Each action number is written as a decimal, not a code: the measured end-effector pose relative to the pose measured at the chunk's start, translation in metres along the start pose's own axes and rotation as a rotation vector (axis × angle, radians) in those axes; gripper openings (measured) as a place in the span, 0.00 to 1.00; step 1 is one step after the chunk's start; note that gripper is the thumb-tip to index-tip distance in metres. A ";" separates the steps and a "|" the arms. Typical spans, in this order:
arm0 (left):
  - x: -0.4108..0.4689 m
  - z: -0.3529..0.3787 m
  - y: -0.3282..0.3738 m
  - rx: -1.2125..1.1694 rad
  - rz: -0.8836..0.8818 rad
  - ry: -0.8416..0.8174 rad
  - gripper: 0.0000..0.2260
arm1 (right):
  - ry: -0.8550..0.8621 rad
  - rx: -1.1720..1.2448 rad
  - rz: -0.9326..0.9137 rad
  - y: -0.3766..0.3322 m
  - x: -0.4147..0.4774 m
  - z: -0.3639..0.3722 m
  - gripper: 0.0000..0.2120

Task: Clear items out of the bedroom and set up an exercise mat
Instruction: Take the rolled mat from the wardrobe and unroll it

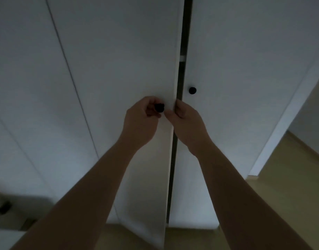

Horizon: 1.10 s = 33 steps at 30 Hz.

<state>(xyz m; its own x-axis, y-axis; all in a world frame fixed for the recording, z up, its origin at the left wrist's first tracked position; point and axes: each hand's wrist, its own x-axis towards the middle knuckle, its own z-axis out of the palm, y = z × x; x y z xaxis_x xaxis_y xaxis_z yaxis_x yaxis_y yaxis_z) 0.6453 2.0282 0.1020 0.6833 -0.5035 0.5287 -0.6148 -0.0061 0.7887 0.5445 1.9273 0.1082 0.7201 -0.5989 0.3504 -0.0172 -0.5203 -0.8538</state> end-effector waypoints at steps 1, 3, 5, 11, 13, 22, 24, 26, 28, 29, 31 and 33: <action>-0.006 -0.007 0.001 -0.031 -0.011 0.003 0.20 | -0.005 0.073 -0.007 -0.003 -0.004 0.002 0.12; -0.019 -0.023 0.003 -0.109 -0.037 0.014 0.22 | -0.027 0.176 -0.043 -0.008 -0.013 0.007 0.02; -0.031 -0.035 0.002 -0.190 -0.070 0.044 0.21 | -0.049 0.214 -0.074 -0.010 -0.022 0.011 0.05; -0.075 -0.059 0.000 -0.401 -0.195 0.296 0.13 | -0.195 0.320 -0.111 -0.028 -0.044 0.024 0.08; -0.088 -0.070 -0.004 -0.390 -0.223 0.366 0.10 | -0.245 0.377 -0.096 -0.035 -0.049 0.032 0.06; -0.139 -0.144 -0.004 -0.275 -0.267 0.678 0.14 | -0.570 0.498 -0.124 -0.071 -0.070 0.105 0.09; -0.151 -0.164 -0.003 -0.266 -0.281 0.737 0.19 | -0.634 0.464 -0.151 -0.084 -0.076 0.128 0.15; -0.158 -0.183 -0.003 -0.297 -0.306 0.809 0.19 | -0.684 0.447 -0.175 -0.099 -0.081 0.149 0.19; -0.162 -0.204 -0.006 -0.306 -0.342 0.886 0.16 | -0.740 0.409 -0.195 -0.114 -0.087 0.166 0.22; -0.162 -0.211 -0.009 -0.302 -0.357 0.898 0.15 | -0.768 0.387 -0.205 -0.120 -0.088 0.172 0.23; -0.162 -0.227 -0.014 -0.299 -0.375 0.913 0.13 | -0.824 0.346 -0.233 -0.133 -0.091 0.185 0.25; -0.162 -0.239 -0.018 -0.301 -0.387 0.916 0.13 | -0.851 0.319 -0.264 -0.144 -0.092 0.198 0.27</action>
<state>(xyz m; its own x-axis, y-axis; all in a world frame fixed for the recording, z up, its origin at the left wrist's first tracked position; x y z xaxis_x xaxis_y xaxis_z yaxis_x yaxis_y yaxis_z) 0.6401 2.3161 0.0771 0.9280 0.3371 0.1588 -0.2514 0.2520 0.9345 0.6179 2.1781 0.1221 0.9400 0.2253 0.2561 0.3182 -0.3093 -0.8961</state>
